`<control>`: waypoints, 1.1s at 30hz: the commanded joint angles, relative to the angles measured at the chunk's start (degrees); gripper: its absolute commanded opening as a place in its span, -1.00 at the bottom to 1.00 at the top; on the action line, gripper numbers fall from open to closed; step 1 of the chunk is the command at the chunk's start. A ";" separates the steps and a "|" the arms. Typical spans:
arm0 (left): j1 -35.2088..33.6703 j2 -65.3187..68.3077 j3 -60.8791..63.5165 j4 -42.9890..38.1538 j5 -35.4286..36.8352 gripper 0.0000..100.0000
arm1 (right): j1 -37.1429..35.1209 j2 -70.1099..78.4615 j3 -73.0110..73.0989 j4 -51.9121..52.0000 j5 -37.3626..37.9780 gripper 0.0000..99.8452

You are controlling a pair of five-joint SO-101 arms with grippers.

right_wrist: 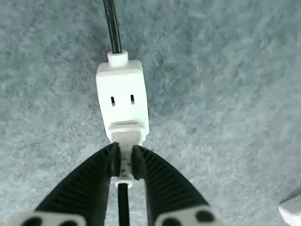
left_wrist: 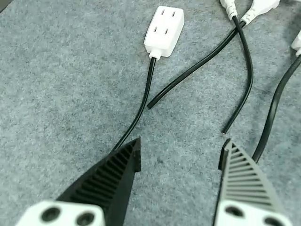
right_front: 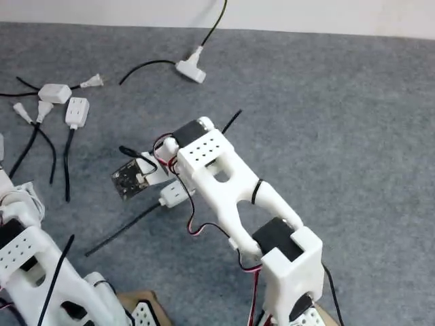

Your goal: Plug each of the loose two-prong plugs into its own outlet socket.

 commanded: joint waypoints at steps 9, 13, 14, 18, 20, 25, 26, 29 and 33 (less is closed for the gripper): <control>-0.48 -0.92 -4.88 0.26 2.11 -0.45 | -1.80 3.56 0.31 -0.75 -2.81 -0.98; -0.48 -1.01 -5.58 0.26 2.20 -0.45 | -2.59 5.93 0.40 -2.07 -4.66 -0.98; -0.48 -1.01 -6.02 0.26 2.20 -0.45 | -3.12 6.55 0.31 -2.42 -5.71 -0.98; -0.48 -1.01 -8.31 0.44 4.75 -0.45 | -4.62 8.66 0.31 -2.68 -6.68 -0.98; -0.48 -1.01 -9.71 1.76 4.84 -0.45 | -4.97 9.45 0.31 -2.68 -6.68 -0.98; -0.48 -1.01 -12.97 4.40 4.92 -0.45 | -4.97 11.74 0.40 -2.59 -7.38 -0.98; -0.48 -1.01 -13.05 4.40 4.92 -0.45 | -4.97 12.00 0.31 -2.68 -8.26 -0.98; -0.22 -0.92 -12.88 4.40 4.66 -0.45 | -4.88 11.21 0.04 -2.59 -10.02 -0.98; 0.13 -0.57 -13.05 5.98 2.81 -0.45 | -5.05 7.43 -3.65 0.66 -16.62 -0.97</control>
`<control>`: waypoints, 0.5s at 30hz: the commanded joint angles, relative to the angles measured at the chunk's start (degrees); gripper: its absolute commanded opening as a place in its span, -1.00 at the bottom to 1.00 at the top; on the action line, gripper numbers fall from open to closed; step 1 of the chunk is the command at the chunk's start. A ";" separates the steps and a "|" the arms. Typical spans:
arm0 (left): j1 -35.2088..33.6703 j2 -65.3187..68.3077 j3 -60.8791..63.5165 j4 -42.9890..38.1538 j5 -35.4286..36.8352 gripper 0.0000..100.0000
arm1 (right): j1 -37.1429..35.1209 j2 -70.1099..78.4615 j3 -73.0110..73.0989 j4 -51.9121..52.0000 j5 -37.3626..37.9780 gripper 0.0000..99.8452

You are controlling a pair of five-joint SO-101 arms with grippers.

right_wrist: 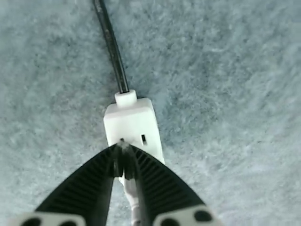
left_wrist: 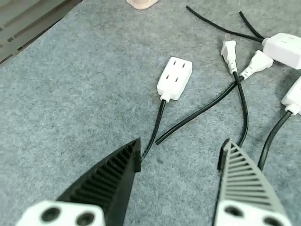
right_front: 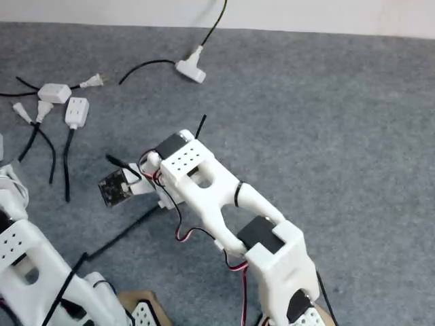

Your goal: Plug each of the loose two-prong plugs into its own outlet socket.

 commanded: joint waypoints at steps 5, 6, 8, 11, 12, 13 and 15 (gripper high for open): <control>2.07 -0.48 -2.42 4.48 -2.81 -0.45 | 0.40 -5.67 -20.18 18.15 -13.01 -0.63; 2.77 -0.48 -2.42 5.10 -2.81 -0.45 | 0.40 -5.67 -24.75 22.73 -13.80 -0.57; 3.82 -0.48 -2.42 6.33 -2.81 -0.45 | 0.31 -5.32 -32.75 30.37 -15.30 -0.54; 5.76 -0.48 -2.42 8.88 -2.90 -0.45 | 2.68 -6.29 -35.56 29.93 -21.89 -0.54; 6.29 -0.48 -2.42 9.76 -2.90 -0.45 | 3.21 -6.90 -35.56 29.93 -22.15 -0.54; 7.08 -0.48 -2.42 10.37 -2.90 -0.45 | 3.47 -7.34 -35.56 29.93 -22.68 -0.54; 9.80 -0.48 -2.33 12.57 -2.99 -0.45 | 4.44 -8.92 -35.56 30.02 -27.69 -0.54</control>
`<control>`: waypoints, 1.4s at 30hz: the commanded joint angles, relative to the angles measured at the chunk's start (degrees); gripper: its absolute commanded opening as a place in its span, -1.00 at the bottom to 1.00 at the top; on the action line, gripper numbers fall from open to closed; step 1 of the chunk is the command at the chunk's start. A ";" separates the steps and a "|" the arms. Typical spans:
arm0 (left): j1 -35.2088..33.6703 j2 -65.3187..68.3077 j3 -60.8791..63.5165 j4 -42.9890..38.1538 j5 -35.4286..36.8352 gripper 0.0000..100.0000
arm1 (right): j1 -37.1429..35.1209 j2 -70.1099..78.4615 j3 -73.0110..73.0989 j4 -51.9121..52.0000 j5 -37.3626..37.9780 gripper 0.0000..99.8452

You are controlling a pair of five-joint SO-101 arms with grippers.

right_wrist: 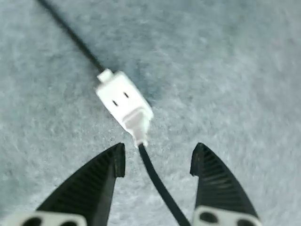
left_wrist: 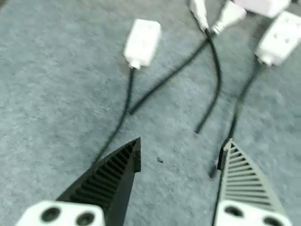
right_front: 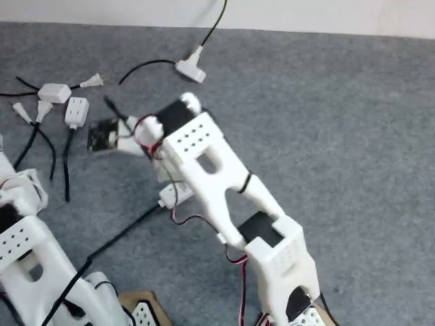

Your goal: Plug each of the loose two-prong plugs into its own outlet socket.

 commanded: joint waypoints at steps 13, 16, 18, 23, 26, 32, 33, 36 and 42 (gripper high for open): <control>18.51 -0.40 1.89 7.74 -6.51 -0.45 | 9.71 -23.87 11.47 1.27 -26.64 -0.54; 20.97 -0.40 1.80 9.23 -6.51 -0.45 | 9.89 -33.01 16.48 1.27 -27.34 -0.54; 24.48 -0.31 1.80 10.11 -6.51 -0.45 | 11.03 -38.73 21.23 1.27 -27.34 -0.54; 34.33 0.04 1.71 11.52 -6.24 -0.45 | 20.62 -48.22 32.92 1.19 -27.43 -0.54; 39.34 3.65 -0.31 12.22 -6.15 -0.45 | 24.04 -49.63 39.16 1.10 -27.87 -0.54; 45.14 19.65 -12.26 13.54 -6.15 -0.45 | 24.31 -50.07 50.86 -8.92 -30.86 -0.54; 45.85 22.64 -15.16 15.03 -6.15 -0.45 | 24.57 -50.07 52.88 -10.51 -31.03 -0.54; 48.31 30.81 -24.04 19.52 -6.15 -0.45 | 24.66 -50.07 59.74 -16.22 -31.91 -0.54; 54.11 39.69 -38.29 26.64 -6.15 -0.45 | 27.56 -49.89 69.49 -26.42 -33.05 -0.54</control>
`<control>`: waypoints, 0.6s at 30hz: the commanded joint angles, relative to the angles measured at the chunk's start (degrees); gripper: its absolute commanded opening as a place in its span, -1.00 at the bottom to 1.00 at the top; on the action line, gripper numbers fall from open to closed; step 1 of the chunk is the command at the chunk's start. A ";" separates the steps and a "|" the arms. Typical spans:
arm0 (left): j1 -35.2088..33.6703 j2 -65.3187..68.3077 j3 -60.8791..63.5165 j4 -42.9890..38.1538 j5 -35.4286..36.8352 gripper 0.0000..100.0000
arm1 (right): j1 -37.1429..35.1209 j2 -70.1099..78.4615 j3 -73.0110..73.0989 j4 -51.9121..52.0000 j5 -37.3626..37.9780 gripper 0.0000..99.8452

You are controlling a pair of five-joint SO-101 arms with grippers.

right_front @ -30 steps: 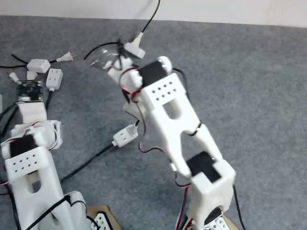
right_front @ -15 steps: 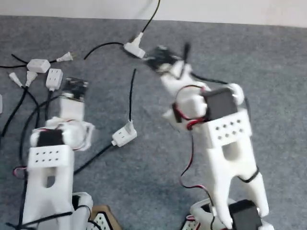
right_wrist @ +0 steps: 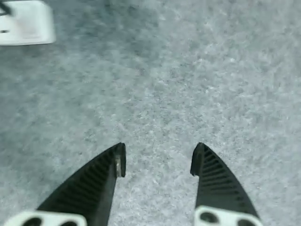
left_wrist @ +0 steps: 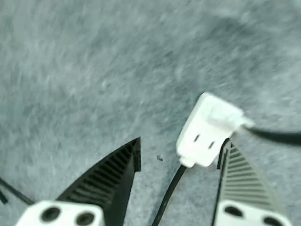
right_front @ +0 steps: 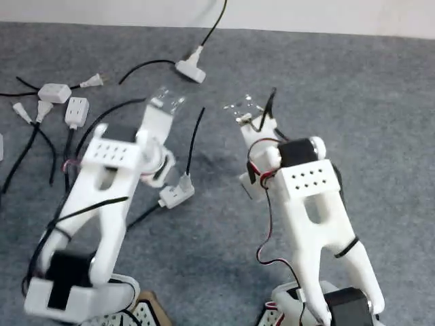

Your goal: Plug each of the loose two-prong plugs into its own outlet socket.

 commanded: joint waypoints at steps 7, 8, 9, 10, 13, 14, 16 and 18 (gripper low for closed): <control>10.51 5.67 -14.29 6.95 2.02 -0.45 | 5.85 -1.36 7.60 -9.63 -0.35 -0.54; 11.12 6.20 -14.29 6.95 2.11 -0.45 | 5.93 -1.27 7.96 -9.63 -0.26 -0.54; 11.47 6.81 -14.29 6.95 2.29 -0.45 | 5.93 -1.27 8.40 -9.63 -0.18 -0.54; 11.65 7.52 -14.29 6.68 2.64 -0.45 | 5.93 -1.27 8.66 -9.63 -0.18 -0.54; 11.65 9.98 -14.37 6.86 2.55 -0.56 | 5.85 -1.36 8.75 -9.63 -0.18 -0.54; 11.56 10.86 -14.55 6.86 2.55 -0.65 | 5.85 -1.36 8.75 -9.63 -0.18 -0.54; 11.38 12.00 -14.73 6.68 1.76 -0.87 | 5.85 -1.36 8.75 -9.63 -0.18 -0.54; 11.38 12.62 -14.73 6.68 0.26 -0.99 | 5.85 -1.36 8.75 -9.54 -0.18 -0.54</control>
